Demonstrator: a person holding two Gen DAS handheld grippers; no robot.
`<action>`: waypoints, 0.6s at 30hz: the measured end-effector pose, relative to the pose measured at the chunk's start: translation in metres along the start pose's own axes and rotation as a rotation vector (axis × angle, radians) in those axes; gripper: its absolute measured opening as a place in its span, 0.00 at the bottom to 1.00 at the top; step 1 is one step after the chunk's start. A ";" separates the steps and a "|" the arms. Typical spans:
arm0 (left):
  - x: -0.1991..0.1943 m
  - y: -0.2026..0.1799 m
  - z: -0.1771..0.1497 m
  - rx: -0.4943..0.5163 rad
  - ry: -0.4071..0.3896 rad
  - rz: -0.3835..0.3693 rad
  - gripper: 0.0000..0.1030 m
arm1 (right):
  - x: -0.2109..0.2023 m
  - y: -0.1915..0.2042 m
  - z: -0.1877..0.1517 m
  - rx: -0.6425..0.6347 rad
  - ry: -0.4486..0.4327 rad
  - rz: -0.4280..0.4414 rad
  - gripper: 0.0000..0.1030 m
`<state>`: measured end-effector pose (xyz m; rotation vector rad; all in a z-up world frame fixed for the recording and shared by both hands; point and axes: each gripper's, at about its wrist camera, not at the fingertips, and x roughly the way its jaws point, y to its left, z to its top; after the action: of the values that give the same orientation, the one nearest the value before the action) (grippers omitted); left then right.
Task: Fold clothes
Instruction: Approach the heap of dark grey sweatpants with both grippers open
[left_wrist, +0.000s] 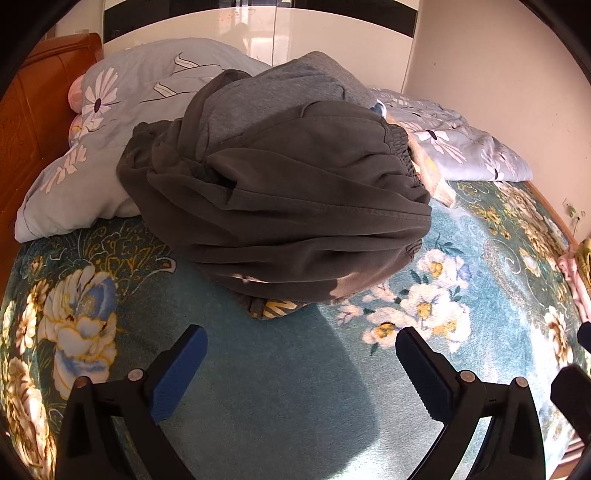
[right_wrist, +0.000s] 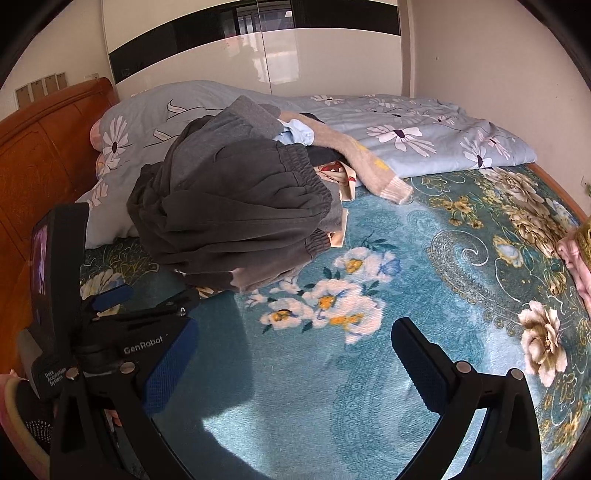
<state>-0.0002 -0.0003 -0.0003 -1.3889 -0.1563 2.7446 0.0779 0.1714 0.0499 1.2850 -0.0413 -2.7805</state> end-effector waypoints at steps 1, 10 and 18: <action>0.001 0.001 0.000 0.002 0.008 0.001 1.00 | 0.000 0.000 0.001 0.006 0.001 -0.007 1.00; -0.002 0.010 0.005 -0.032 0.002 0.013 1.00 | -0.007 0.006 -0.005 0.018 -0.032 0.024 1.00; 0.003 0.003 0.001 -0.039 0.032 0.023 1.00 | -0.012 0.010 -0.007 0.028 -0.043 0.032 1.00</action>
<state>-0.0022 -0.0026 -0.0023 -1.4529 -0.1943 2.7499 0.0914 0.1624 0.0547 1.2189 -0.1022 -2.7901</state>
